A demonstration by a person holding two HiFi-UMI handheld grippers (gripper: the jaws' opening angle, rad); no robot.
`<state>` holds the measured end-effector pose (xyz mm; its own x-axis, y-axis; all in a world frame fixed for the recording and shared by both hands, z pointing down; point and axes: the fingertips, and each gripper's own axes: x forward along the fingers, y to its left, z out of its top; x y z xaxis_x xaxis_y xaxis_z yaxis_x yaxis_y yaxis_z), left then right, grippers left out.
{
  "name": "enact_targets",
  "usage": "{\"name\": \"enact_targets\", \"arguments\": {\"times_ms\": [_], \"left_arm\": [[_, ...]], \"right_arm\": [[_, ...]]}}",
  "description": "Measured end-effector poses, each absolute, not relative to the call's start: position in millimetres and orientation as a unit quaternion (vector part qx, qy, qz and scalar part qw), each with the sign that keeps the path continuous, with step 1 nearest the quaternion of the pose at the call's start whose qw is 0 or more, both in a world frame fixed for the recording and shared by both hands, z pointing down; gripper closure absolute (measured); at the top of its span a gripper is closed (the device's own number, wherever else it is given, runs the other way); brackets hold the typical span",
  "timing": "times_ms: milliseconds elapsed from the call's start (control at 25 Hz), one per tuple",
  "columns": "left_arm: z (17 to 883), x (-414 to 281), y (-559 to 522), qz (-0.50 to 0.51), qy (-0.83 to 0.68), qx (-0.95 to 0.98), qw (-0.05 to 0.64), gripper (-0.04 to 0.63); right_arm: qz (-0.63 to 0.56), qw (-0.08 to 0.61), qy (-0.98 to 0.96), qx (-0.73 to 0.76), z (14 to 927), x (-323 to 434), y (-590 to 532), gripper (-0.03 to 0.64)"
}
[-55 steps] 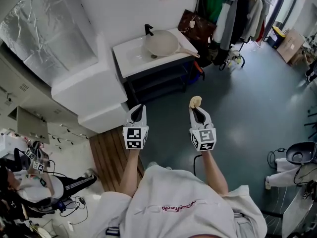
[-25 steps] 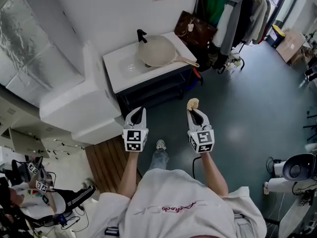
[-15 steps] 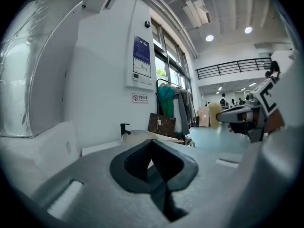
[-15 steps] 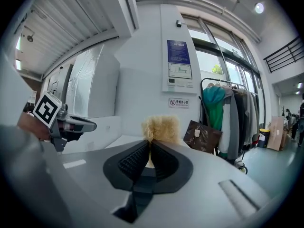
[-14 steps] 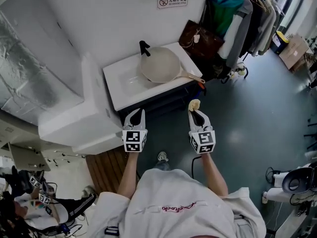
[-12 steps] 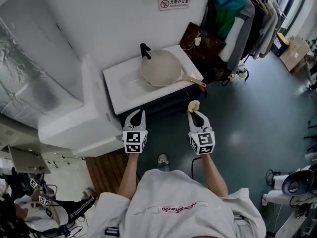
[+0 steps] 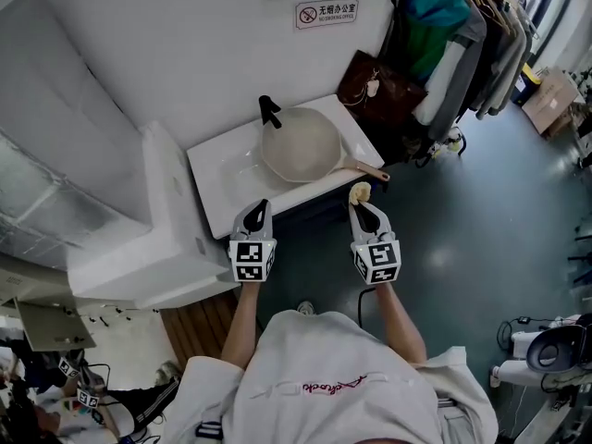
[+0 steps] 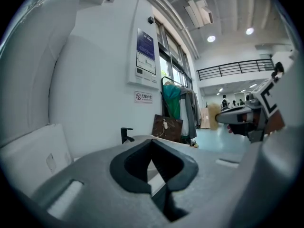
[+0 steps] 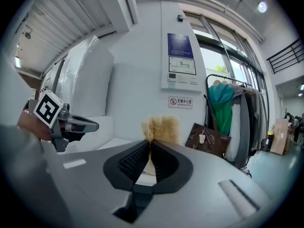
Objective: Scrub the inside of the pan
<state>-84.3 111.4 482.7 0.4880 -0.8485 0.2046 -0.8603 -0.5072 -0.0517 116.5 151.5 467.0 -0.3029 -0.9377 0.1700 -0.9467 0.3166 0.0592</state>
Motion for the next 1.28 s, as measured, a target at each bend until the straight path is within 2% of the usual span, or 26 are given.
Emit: {"name": "enact_targets", "arguments": {"times_ms": [1280], "left_arm": [[512,-71,0,0.121,-0.485,0.865,0.036,0.595]], "right_arm": [[0.041,0.105,-0.818,0.564,506,105,44,0.594]]}}
